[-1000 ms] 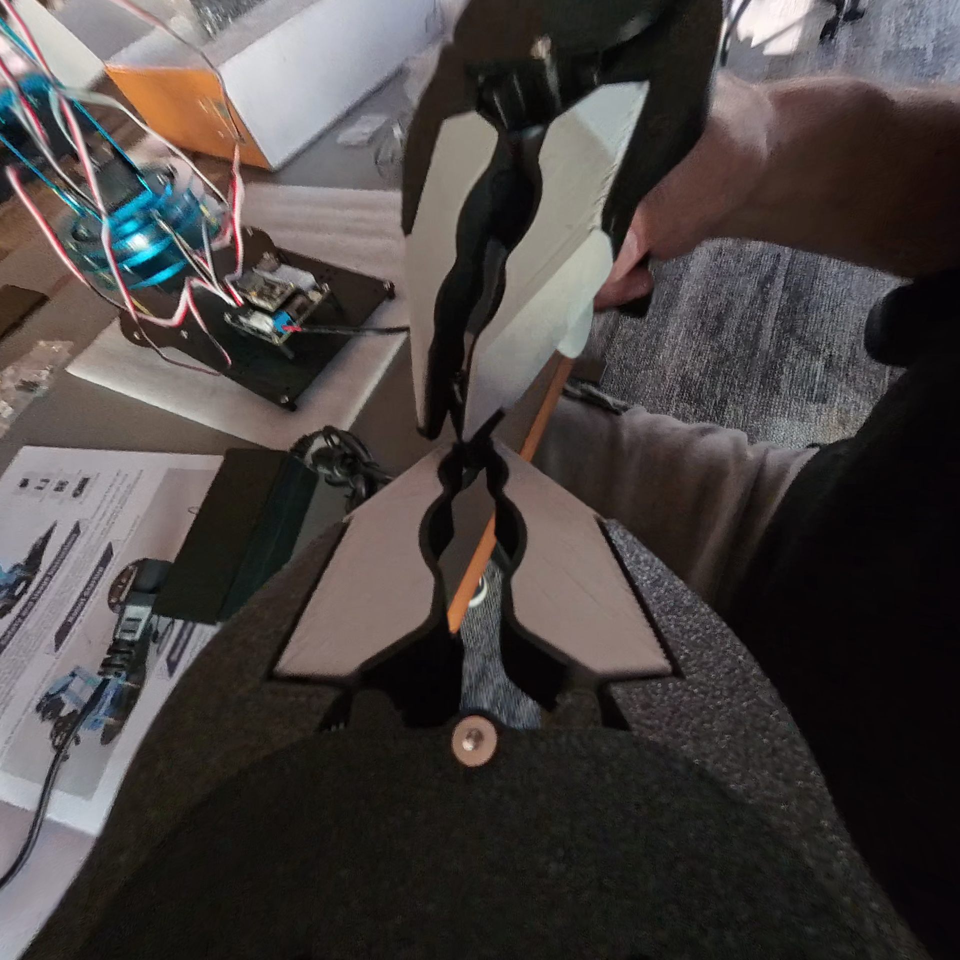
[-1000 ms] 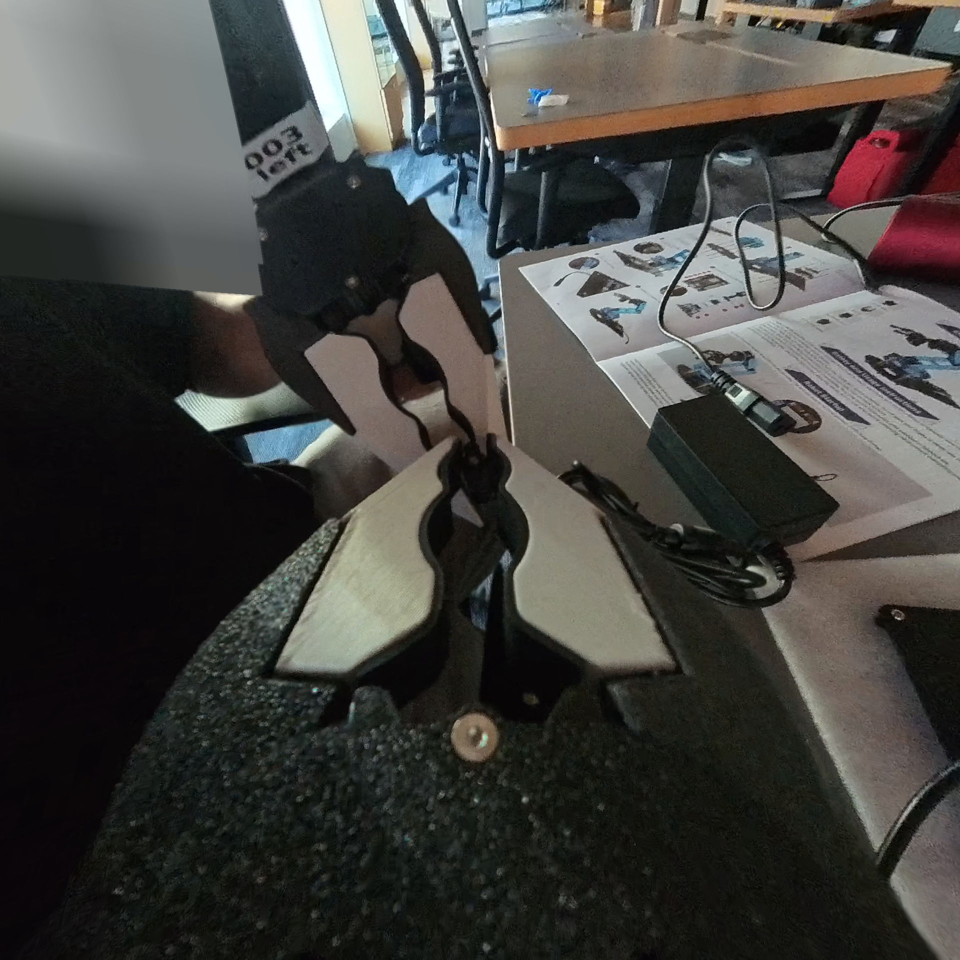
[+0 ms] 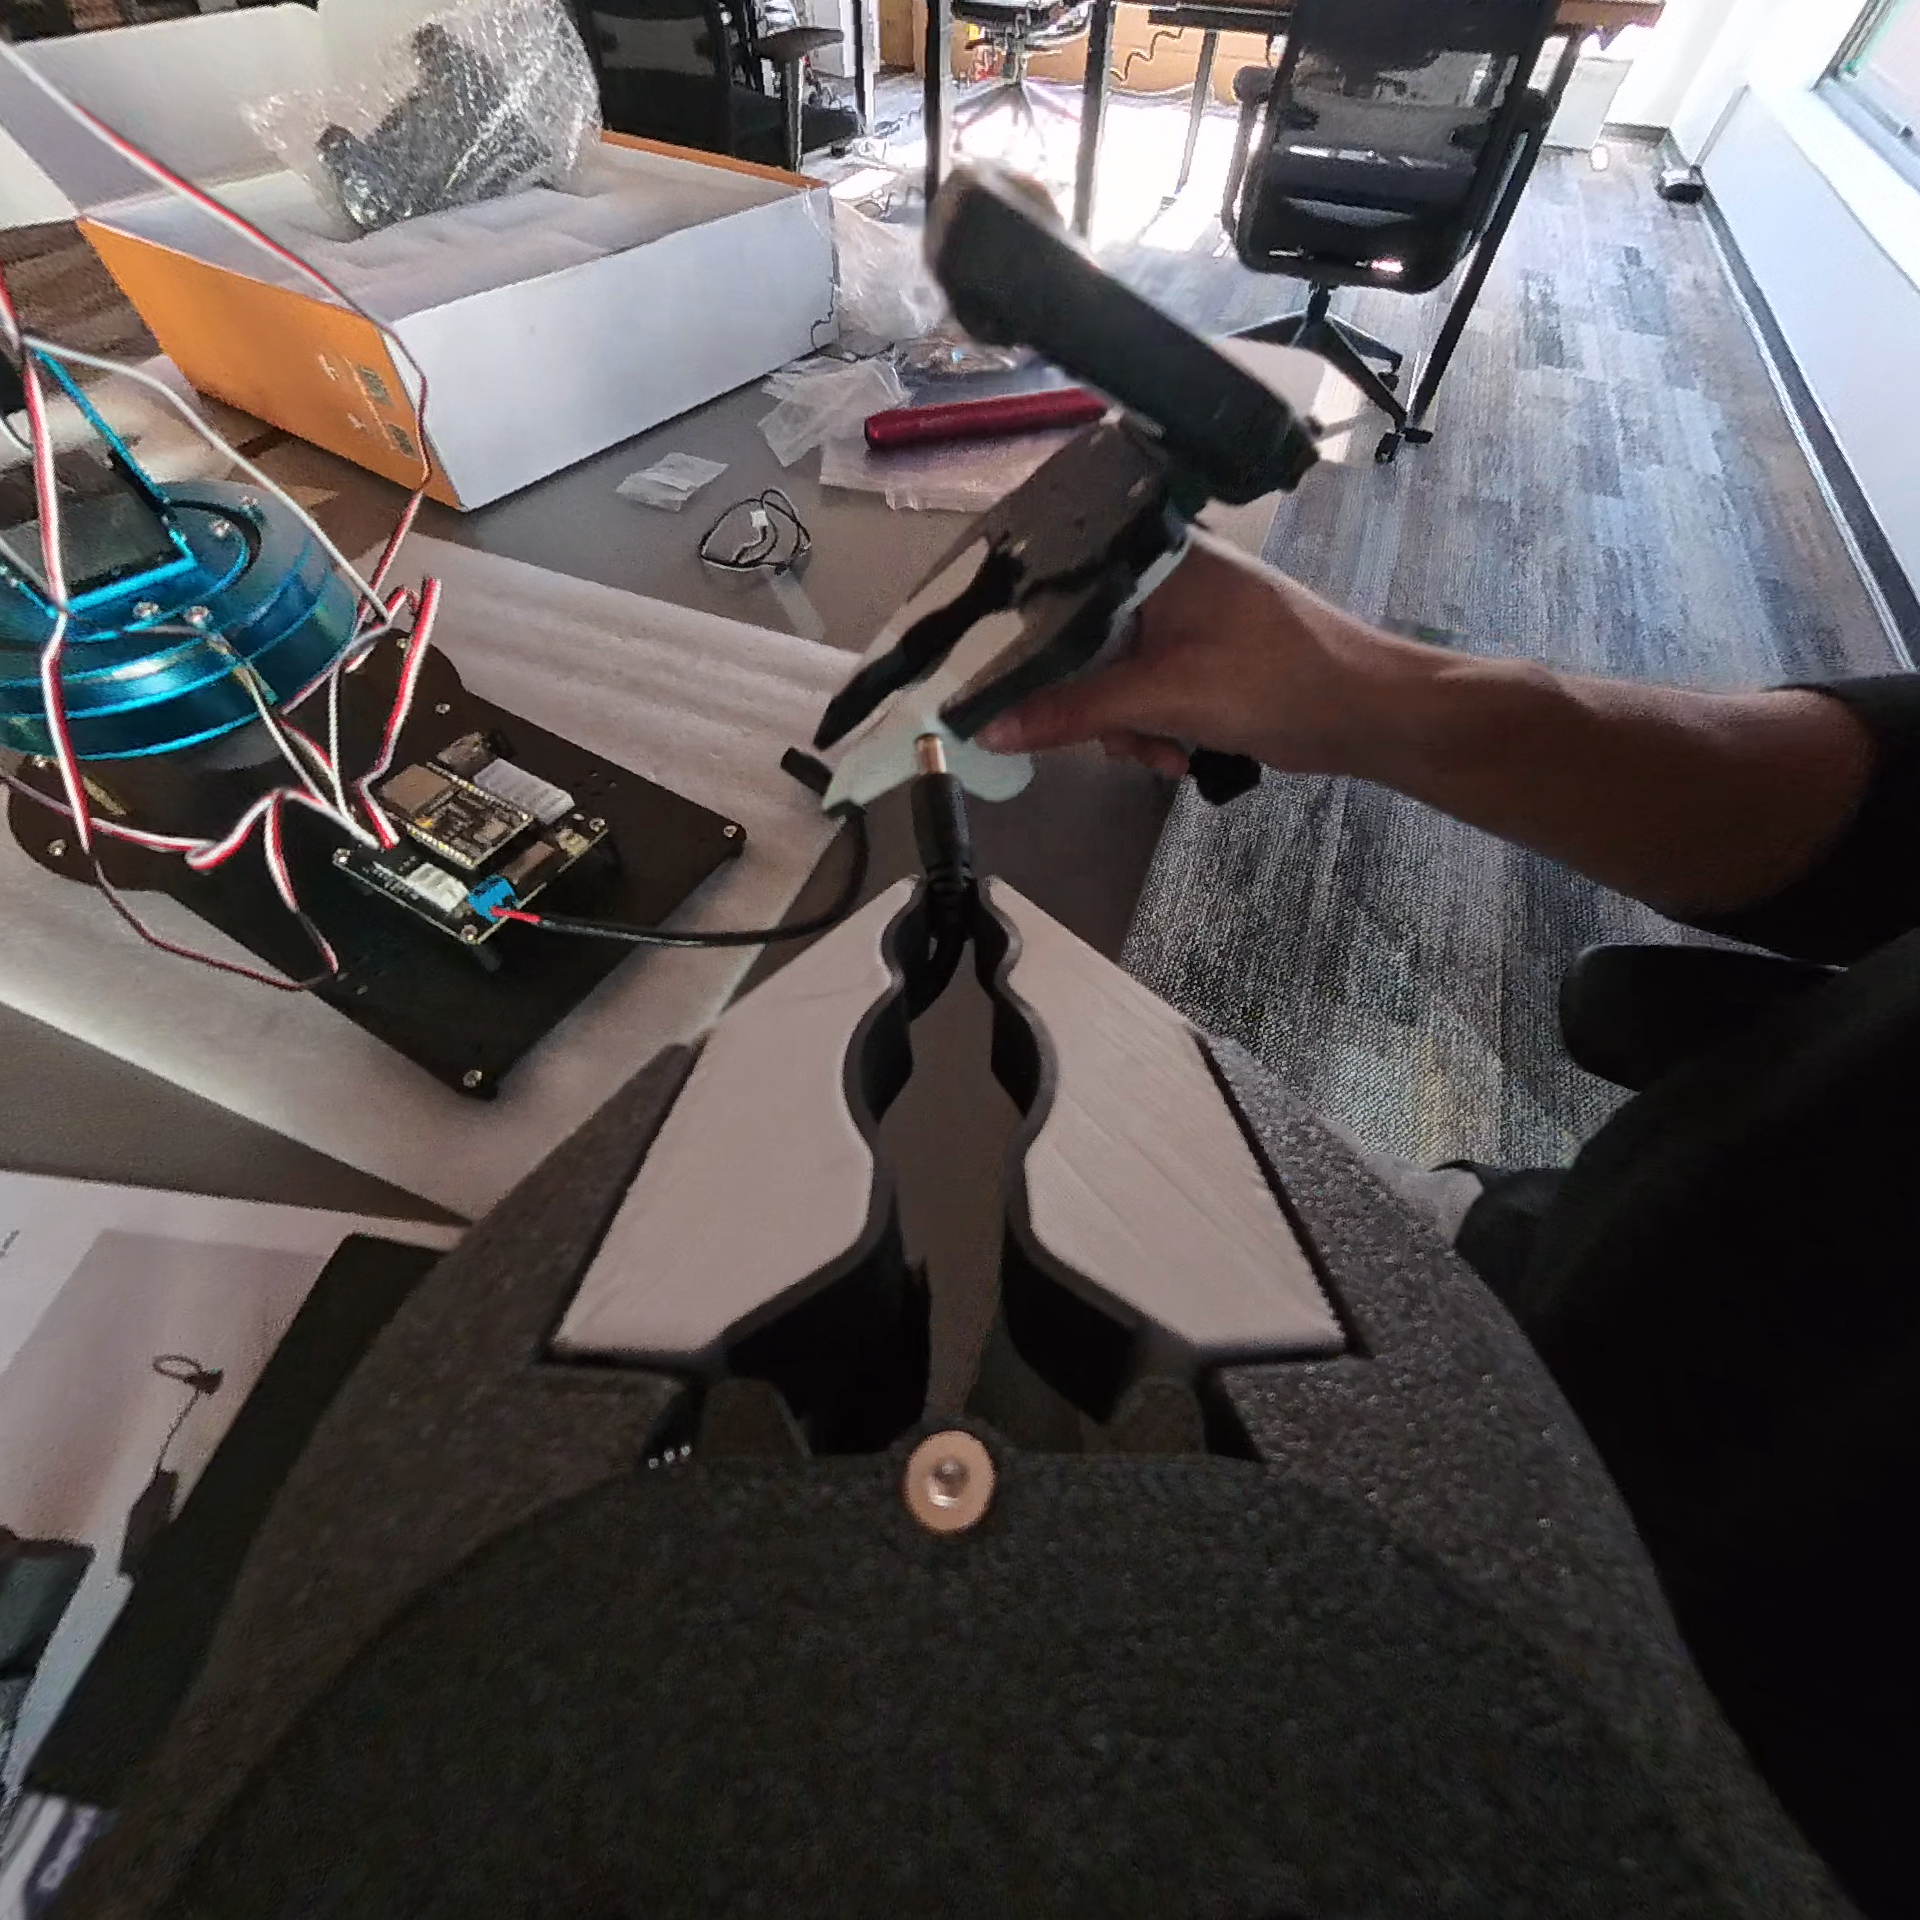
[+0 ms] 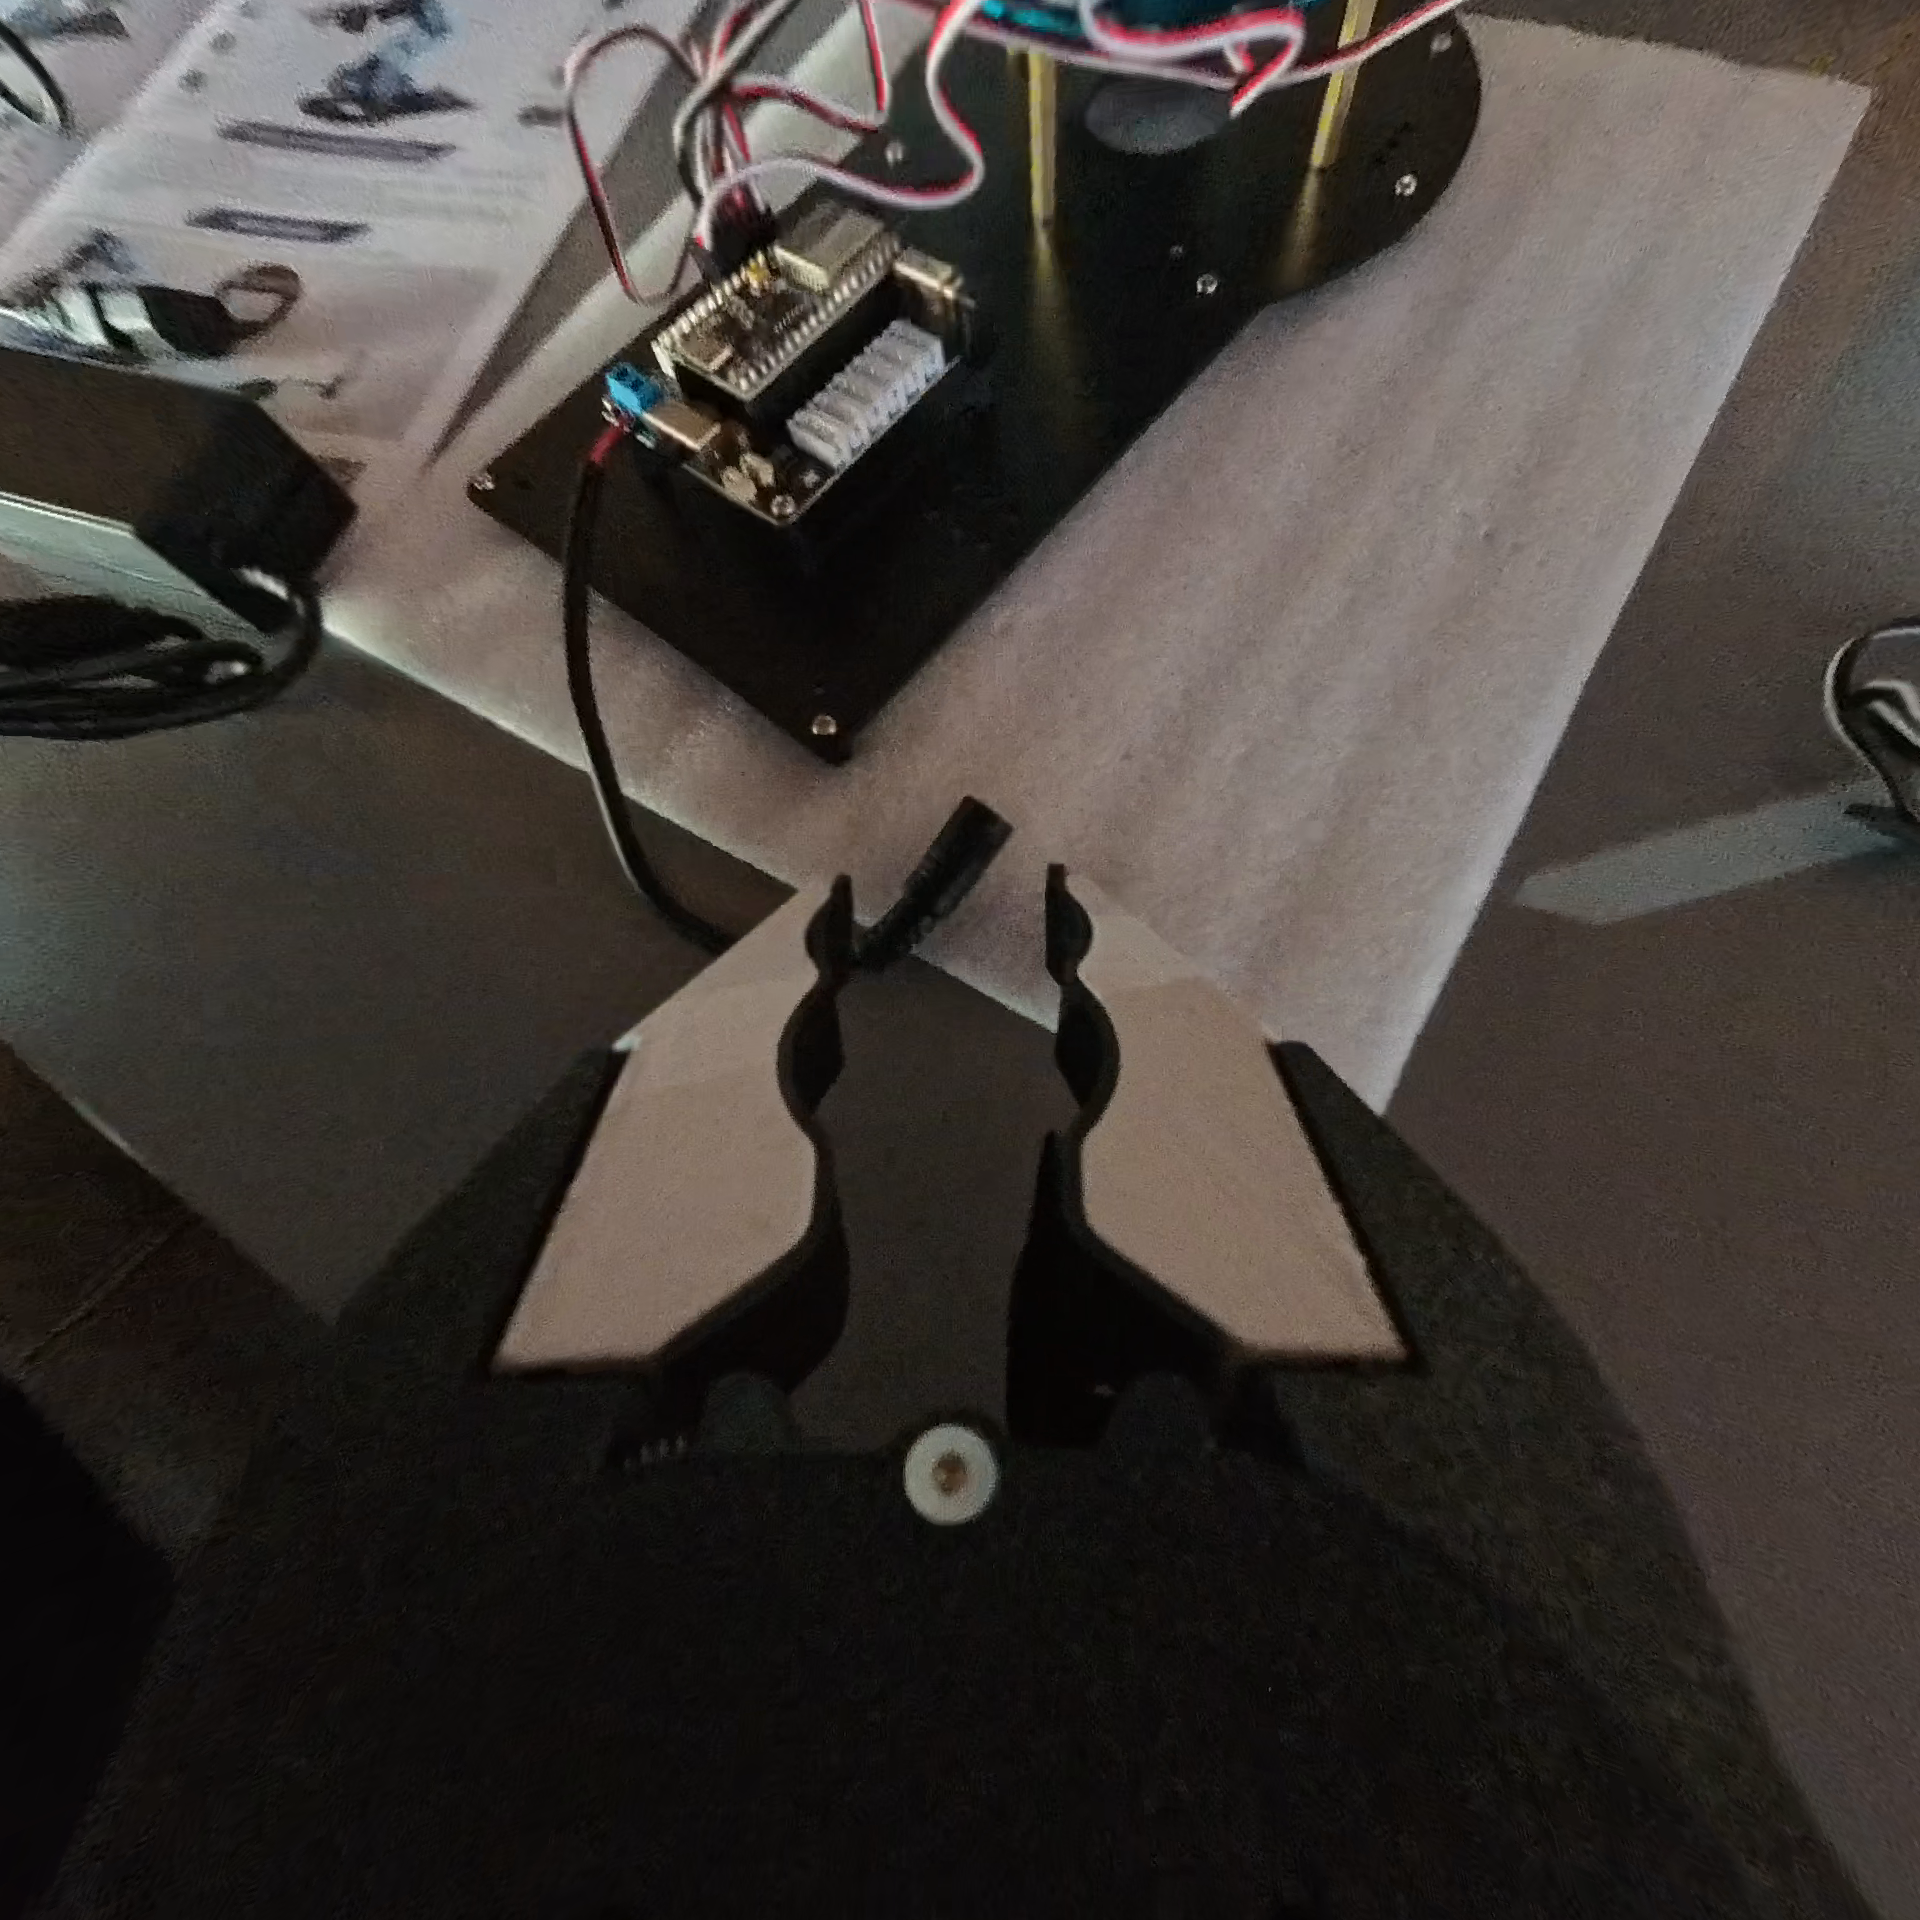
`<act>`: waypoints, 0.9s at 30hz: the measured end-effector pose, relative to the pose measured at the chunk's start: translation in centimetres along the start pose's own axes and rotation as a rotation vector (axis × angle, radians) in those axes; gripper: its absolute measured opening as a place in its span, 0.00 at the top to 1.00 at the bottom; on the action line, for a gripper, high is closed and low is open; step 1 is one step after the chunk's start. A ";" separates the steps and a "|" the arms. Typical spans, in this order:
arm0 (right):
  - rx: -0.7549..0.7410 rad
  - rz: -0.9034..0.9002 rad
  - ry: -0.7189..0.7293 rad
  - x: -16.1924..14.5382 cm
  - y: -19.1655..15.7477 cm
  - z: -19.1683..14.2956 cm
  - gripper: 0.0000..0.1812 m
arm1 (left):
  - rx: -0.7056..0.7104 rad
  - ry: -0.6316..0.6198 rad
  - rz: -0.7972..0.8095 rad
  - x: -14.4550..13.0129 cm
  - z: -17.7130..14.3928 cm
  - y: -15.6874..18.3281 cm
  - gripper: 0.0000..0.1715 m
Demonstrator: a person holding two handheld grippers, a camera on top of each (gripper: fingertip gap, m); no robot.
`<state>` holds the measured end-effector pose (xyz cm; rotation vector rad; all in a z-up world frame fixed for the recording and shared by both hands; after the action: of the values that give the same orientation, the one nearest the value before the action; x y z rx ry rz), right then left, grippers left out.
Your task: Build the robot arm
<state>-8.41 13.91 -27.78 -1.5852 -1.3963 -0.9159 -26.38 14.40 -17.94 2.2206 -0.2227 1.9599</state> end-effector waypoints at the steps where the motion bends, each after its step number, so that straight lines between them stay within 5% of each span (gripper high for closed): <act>1: -0.022 -0.014 -0.025 -0.4 -0.1 0.5 0.81 | -0.014 0.003 0.011 0.0 0.2 0.0 0.96; 7: -0.006 -0.147 -0.009 0.1 -0.8 0.9 0.93 | -0.099 0.011 0.035 -0.3 0.1 0.2 0.96; 13: 0.339 -0.992 0.243 5.1 -7.0 -2.6 0.94 | -0.241 -0.083 -0.294 0.1 -1.1 -0.6 0.96; 17: 0.497 -1.359 0.316 6.8 -9.9 -3.4 0.95 | -0.305 -0.198 -0.383 0.7 -1.6 -1.8 0.96; 27: 0.638 -1.354 0.380 8.6 -12.1 -3.2 0.95 | -0.293 -0.433 -0.471 1.6 -1.2 -3.7 0.96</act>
<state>-19.34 15.05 -17.38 0.1765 -2.1186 -1.1876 -26.47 18.31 -16.34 2.2139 -0.0283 1.1257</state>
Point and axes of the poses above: each gripper's, where its closed fingertips meet, z out along the fingers, x out of its top, y = z × x across the jaws, the point moved 3 cm from there along -z, back along the fingers, and after that the axes turned 15 degrees about y, right-handed, at the moved point
